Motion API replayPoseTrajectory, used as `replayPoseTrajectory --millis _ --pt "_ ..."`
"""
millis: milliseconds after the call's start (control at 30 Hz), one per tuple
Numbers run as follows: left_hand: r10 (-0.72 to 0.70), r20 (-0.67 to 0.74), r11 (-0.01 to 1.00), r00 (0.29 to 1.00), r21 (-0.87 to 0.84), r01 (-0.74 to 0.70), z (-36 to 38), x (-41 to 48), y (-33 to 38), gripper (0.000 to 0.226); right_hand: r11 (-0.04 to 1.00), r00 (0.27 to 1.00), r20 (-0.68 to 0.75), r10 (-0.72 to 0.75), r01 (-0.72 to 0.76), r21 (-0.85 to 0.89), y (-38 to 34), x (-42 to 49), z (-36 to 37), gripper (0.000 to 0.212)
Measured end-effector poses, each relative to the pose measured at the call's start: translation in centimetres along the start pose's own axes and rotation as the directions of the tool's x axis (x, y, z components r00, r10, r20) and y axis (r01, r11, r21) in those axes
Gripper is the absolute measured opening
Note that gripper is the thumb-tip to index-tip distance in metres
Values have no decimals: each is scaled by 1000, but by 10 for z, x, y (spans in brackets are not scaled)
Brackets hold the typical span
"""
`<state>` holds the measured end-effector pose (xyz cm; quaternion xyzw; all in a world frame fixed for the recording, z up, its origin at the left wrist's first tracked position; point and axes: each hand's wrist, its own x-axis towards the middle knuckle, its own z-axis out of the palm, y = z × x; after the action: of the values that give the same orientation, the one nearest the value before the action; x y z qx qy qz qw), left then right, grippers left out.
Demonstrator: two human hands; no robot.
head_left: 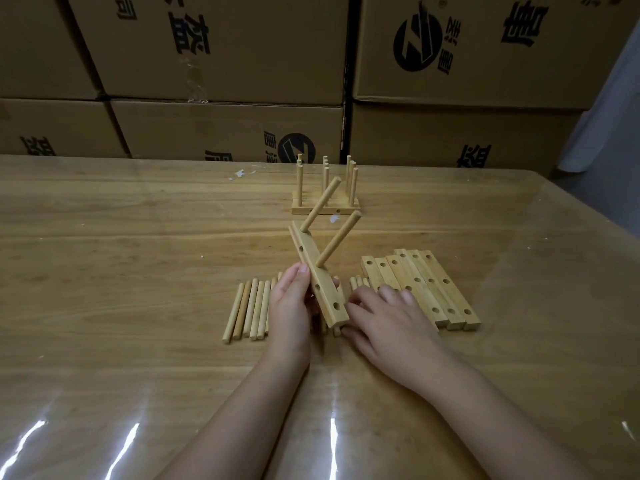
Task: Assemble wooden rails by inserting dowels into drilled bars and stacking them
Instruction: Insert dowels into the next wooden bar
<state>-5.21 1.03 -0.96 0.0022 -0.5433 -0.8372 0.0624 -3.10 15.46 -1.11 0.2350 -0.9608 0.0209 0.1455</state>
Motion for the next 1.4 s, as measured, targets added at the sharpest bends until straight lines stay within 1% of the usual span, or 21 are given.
replayPoseTrajectory --millis 100,233,367,433,500,600,667,700,767,900,967,1033,1100,1200,1267,1300,1400 --pt "0 -1 1000 1000 0 0 0 0 0 28 1000 999 -12 -29 29 -2 0 0 1 20" --pt "7 6 1000 1000 3 -7 0 1 -1 29 998 998 -54 -27 29 53 -2 -1 0 15" --pt "16 4 1000 1000 14 -16 -1 2 -3 30 987 989 -131 63 -42 153 -4 -4 -4 16" --pt "9 6 1000 1000 17 -9 -1 3 -4 29 968 975 -177 137 -94 233 -2 -4 -3 16" --pt "7 3 1000 1000 29 -8 -1 3 -4 30 918 940 -232 249 -152 366 1 -4 0 17" --pt "15 -4 999 1000 42 -15 -1 4 -5 31 764 860 -268 434 -193 616 8 -4 4 21" --pt "12 -13 999 1000 45 -12 -1 4 -6 31 672 810 -267 522 -198 714 12 -4 4 24" --pt "10 -15 999 1000 47 -9 -1 4 -6 31 647 791 -271 548 -196 737 13 -4 5 24" --pt "5 -18 999 1000 45 -4 -1 4 -6 31 639 778 -279 563 -196 744 11 -4 5 25" --pt "-5 -12 999 1000 44 5 0 3 -4 30 664 794 -266 547 -218 716 10 -4 5 22" --pt "6 4 998 1000 63 -6 0 2 -3 32 721 814 -268 516 -244 648 8 -5 6 19" --pt "11 9 997 1000 71 -12 1 2 -2 32 802 834 -303 461 -245 545 5 -5 4 16" --pt "19 14 997 1000 74 -20 2 1 -1 34 841 850 -322 417 -226 491 2 -5 2 16" --pt "21 22 997 1000 71 -23 2 0 1 34 818 851 -311 422 -210 535 0 -6 -2 23" --pt "13 20 998 1000 66 -15 3 0 2 33 804 856 -298 421 -201 560 0 -7 -2 21" --pt "13 14 998 1000 68 -14 3 0 2 33 811 867 -294 403 -189 554 -1 -7 -1 21" --pt "24 -11 995 1000 97 -22 1 2 -1 34 879 910 -292 295 -139 455 -4 -7 -2 36"
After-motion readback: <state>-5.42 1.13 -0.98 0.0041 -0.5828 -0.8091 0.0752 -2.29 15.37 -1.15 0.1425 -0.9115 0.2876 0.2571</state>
